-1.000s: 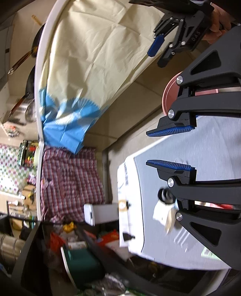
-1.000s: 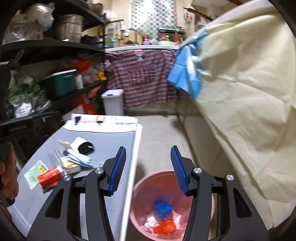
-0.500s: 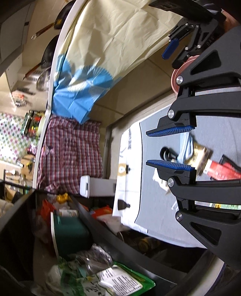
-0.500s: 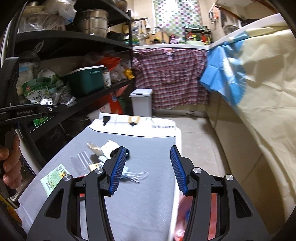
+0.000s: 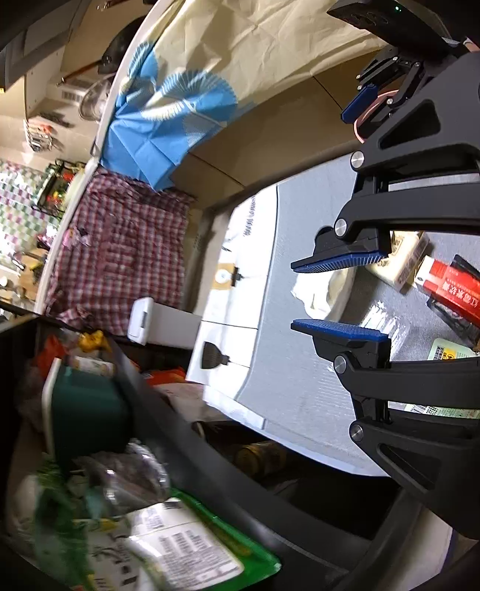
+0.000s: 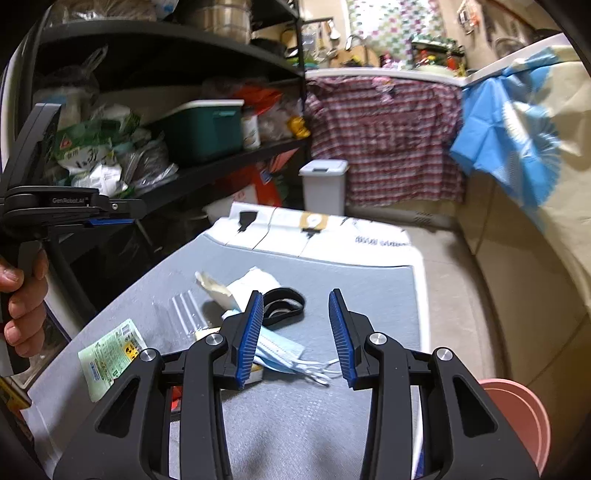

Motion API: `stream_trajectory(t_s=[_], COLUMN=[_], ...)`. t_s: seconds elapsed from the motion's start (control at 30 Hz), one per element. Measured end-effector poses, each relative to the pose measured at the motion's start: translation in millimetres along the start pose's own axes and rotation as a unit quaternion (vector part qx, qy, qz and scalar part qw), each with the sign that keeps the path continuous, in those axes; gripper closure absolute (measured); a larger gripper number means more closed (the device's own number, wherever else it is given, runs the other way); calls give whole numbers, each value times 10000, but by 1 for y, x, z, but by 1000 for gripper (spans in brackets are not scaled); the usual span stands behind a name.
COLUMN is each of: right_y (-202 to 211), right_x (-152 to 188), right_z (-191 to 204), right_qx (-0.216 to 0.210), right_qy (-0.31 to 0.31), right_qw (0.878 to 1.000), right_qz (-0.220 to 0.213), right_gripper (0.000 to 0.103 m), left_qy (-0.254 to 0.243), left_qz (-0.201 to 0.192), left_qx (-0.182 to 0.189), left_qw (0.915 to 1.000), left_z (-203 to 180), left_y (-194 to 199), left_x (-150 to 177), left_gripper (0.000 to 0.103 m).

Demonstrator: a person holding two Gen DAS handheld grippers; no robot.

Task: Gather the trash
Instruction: 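Lift both open tools away from the bin back over the table, then grasp the blue face masks with the right tool while the left tool grasps the cream cloth bag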

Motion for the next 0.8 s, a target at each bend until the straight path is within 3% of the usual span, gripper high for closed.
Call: stream_trajectory(t_s=[0.13,0.37,0.53,0.8], right_y=[-27,-56,-76,-96], right_x=[11,23,35,48], right_z=[4,13,19,27], right_qx=[-172,-519,-716,-895], right_qy=[66,140,221,265], right_qw=[9994,9962,9925,9861], right_qz=[296,683,969,1373], right_gripper=[64,51,45,43], left_qy=[198,495,784,1189], left_qz=[282,697,924,1319], left_qx=[35,63,88,293], left_qw=[9994,9963,9926,9837], left_z=[5,4,6,5], left_y=[-24,-65,-87,-111], left_x=[11,30,39,59], left_gripper=[77,54,51,50])
Point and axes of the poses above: each gripper's, at about its wrist camera, not at the fingertips, and y roughly against the way its jaws point, z to its left, x to its underside, the point moved 9 cm from there along -y, roughly the way its jaws point
